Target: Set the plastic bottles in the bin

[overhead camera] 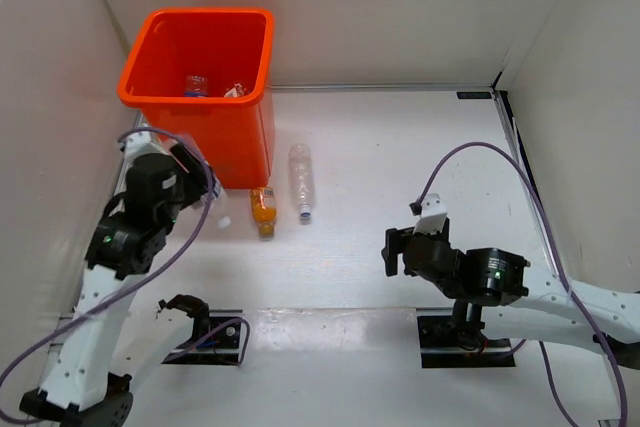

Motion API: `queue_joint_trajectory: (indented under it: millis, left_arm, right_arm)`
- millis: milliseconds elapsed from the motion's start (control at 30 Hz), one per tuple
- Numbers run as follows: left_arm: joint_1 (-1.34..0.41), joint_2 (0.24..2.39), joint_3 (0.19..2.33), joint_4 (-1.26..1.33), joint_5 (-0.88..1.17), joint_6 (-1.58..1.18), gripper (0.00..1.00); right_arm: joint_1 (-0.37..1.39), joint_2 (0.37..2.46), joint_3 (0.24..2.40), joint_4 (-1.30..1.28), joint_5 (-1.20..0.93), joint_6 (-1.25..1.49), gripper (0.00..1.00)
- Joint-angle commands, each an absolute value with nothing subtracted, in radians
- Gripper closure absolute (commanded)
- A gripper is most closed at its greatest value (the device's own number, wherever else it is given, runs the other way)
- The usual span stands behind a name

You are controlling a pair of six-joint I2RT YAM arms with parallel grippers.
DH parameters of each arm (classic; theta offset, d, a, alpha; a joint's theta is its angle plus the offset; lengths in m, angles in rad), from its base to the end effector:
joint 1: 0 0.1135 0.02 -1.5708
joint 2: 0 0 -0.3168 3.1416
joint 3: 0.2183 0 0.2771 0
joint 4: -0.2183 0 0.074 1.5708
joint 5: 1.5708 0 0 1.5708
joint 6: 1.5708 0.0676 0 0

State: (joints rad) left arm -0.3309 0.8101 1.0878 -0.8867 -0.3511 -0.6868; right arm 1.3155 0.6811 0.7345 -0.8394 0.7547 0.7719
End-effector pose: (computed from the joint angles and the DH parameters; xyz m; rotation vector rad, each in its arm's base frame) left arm 0.1570 -0.0294 0.3962 -0.5727 2.0675 -0.2121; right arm 0.0771 0.1121 0.3001 -0.2322 2.1175 0.3328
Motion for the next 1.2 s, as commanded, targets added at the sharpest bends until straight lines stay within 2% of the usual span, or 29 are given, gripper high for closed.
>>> queue_joint_trajectory:
  millis: [0,167,200,233,300,333,400,533,567,600,700,767,800,833,1033,1167]
  left_arm:
    - [-0.337,0.787,1.271,-0.966,-0.419,-0.603,0.66]
    - [-0.337,0.896,1.567,-0.92,-0.354,-0.471,0.65]
    - [-0.336,0.992,1.615,-0.928,-0.35,-0.445,0.63]
    - [-0.336,1.029,1.787,-0.958,-0.344,-0.433,0.63]
    - [-0.337,1.163,1.894,-0.976,-0.344,-0.42,0.62]
    - [-0.336,1.192,2.021,-0.966,-0.339,-0.416,0.62]
    - [-0.334,1.279,2.092,-0.871,-0.366,-0.361,0.57]
    - [-0.304,1.441,2.27,-0.811,-0.406,-0.308,0.56]
    - [-0.299,1.503,2.322,-0.81,-0.411,-0.296,0.47]
    - [-0.296,1.529,2.341,-0.81,-0.428,-0.29,0.4]
    - [-0.296,1.591,2.298,-0.683,-0.446,-0.218,0.27]
    - [-0.281,1.638,2.301,-0.626,-0.469,-0.203,0.14]
    - [-0.279,1.652,2.307,-0.618,-0.479,-0.187,0.04]
    - [-0.27,1.673,2.307,-0.611,-0.51,-0.193,0.0]
    - [-0.264,1.684,2.287,-0.644,-0.512,-0.224,0.0]
    - [-0.274,1.579,2.226,-0.682,-0.544,-0.238,0.0]
  right_arm:
    - [1.275,0.67,0.726,-0.796,0.724,0.752,0.1]
    - [1.232,0.657,0.71,-0.762,0.673,0.716,0.1]
    - [1.218,0.655,0.709,-0.758,0.67,0.71,0.1]
    - [1.209,0.652,0.71,-0.759,0.661,0.712,0.1]
    - [1.189,0.65,0.706,-0.755,0.646,0.704,0.1]
    - [1.18,0.643,0.707,-0.756,0.635,0.703,0.1]
    - [1.164,0.632,0.7,-0.75,0.609,0.695,0.1]
    - [1.138,0.6,0.686,-0.738,0.581,0.683,0.1]
    - [1.134,0.594,0.684,-0.738,0.58,0.681,0.1]
    - [1.128,0.582,0.681,-0.735,0.566,0.681,0.1]
    - [1.115,0.562,0.672,-0.732,0.551,0.675,0.1]
    - [1.114,0.557,0.667,-0.726,0.548,0.672,0.1]
    - [1.114,0.552,0.667,-0.721,0.535,0.669,0.1]
    - [1.115,0.555,0.663,-0.71,0.534,0.658,0.1]
    - [1.104,0.574,0.66,-0.7,0.517,0.652,0.1]
    - [1.068,0.594,0.661,-0.68,0.476,0.631,0.1]
